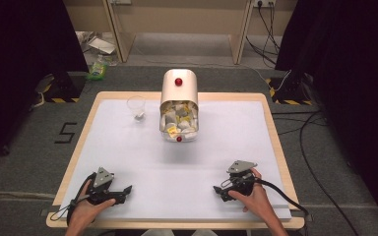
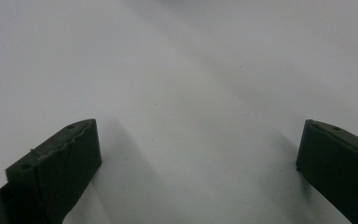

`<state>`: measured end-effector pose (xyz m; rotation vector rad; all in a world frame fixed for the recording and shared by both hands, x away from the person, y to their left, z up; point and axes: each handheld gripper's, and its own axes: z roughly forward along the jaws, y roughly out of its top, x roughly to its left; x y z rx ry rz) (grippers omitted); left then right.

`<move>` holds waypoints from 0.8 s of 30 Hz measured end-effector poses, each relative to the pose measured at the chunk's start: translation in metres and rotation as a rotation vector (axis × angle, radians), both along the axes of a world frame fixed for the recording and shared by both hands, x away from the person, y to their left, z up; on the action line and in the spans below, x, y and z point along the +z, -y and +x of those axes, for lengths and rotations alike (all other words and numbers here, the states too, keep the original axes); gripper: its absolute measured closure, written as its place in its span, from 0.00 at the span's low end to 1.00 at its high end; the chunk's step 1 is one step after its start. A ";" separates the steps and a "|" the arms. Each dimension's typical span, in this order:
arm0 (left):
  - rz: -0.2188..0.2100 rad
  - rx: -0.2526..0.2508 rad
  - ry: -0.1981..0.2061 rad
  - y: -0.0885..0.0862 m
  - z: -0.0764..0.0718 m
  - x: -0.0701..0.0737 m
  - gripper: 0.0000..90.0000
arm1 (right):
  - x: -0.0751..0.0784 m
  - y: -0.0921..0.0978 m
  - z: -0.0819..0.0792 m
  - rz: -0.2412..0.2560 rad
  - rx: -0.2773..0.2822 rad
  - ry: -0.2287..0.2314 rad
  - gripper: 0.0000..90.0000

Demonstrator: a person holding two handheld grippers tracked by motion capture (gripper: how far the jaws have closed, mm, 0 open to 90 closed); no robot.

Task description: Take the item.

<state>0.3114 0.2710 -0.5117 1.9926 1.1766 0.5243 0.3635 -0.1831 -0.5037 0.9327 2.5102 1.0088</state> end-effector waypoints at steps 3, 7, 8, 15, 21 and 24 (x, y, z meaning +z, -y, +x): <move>-0.006 0.002 0.004 -0.002 -0.002 -0.001 0.16 | 0.000 0.000 0.000 0.000 0.000 0.000 0.00; -0.012 0.012 0.015 -0.002 -0.005 -0.002 0.16 | 0.000 0.000 0.000 0.000 0.000 0.000 0.00; -0.016 0.013 0.021 -0.003 -0.006 -0.003 0.16 | 0.000 0.000 0.000 0.000 0.000 0.000 0.00; -0.036 0.032 0.048 -0.003 -0.010 -0.007 0.16 | 0.000 0.000 0.000 0.000 0.000 0.000 0.00; -0.046 0.036 0.064 -0.003 -0.011 -0.009 0.16 | 0.000 0.000 0.000 0.000 0.000 0.000 0.00; -0.050 0.038 0.071 -0.003 -0.012 -0.009 0.16 | 0.000 0.000 0.000 0.000 0.000 0.000 0.00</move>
